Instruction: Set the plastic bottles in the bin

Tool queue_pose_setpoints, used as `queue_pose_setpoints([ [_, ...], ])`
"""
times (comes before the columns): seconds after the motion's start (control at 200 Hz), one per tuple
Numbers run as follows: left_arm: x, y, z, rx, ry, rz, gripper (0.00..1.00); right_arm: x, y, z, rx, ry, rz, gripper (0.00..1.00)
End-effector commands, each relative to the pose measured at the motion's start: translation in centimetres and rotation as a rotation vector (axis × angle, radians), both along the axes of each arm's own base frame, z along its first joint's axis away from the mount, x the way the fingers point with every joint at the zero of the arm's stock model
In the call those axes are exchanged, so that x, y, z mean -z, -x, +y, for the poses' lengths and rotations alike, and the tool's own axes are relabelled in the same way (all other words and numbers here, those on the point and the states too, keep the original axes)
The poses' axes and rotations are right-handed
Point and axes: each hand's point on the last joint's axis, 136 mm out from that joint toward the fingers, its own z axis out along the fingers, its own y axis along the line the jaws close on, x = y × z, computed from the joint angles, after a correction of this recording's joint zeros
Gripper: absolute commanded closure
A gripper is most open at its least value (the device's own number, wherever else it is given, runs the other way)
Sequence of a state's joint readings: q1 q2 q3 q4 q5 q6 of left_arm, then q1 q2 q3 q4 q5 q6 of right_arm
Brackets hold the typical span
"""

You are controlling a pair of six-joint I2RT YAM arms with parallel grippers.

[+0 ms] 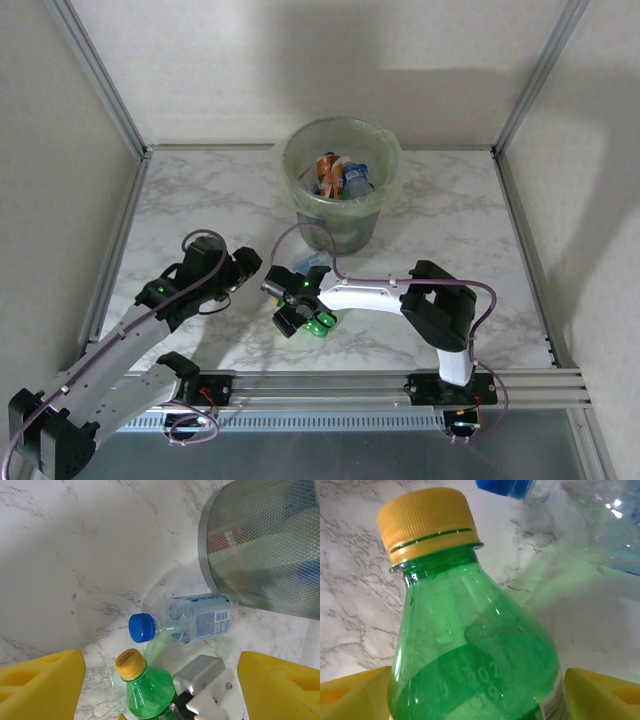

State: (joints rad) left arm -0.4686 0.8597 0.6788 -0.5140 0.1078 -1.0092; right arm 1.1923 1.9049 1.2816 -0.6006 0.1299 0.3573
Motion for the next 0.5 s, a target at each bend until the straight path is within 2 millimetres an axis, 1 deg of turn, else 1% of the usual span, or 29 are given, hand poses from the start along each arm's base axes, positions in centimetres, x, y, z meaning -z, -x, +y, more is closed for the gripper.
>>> queue_pose_setpoints([
  [0.0, -0.8, -0.1, 0.5, -0.011, -0.007, -0.015, 0.21, -0.5, 0.2, 1.5, -0.018, -0.03, -0.01, 0.18],
  [0.115, -0.9, -0.1, 0.6, -0.011, -0.007, -0.018, 0.21, -0.5, 0.4, 1.3, -0.012, -0.028, -0.015, 0.26],
  [0.285, -0.9, 0.0, 0.7, -0.016, -0.005, -0.02, 0.21, -1.6, 0.7, 1.0, -0.004, -0.042, -0.035, 0.38],
  [0.386, -0.9, 0.0, 0.7, -0.016, -0.003, -0.021, 0.2, -2.5, 0.7, 1.0, 0.007, -0.063, -0.045, 0.4],
  [0.496, -1.0, 0.0, 0.8, -0.018, -0.003, -0.023, 0.2, -4.4, 0.8, 1.4, 0.015, -0.098, -0.065, 0.43],
])
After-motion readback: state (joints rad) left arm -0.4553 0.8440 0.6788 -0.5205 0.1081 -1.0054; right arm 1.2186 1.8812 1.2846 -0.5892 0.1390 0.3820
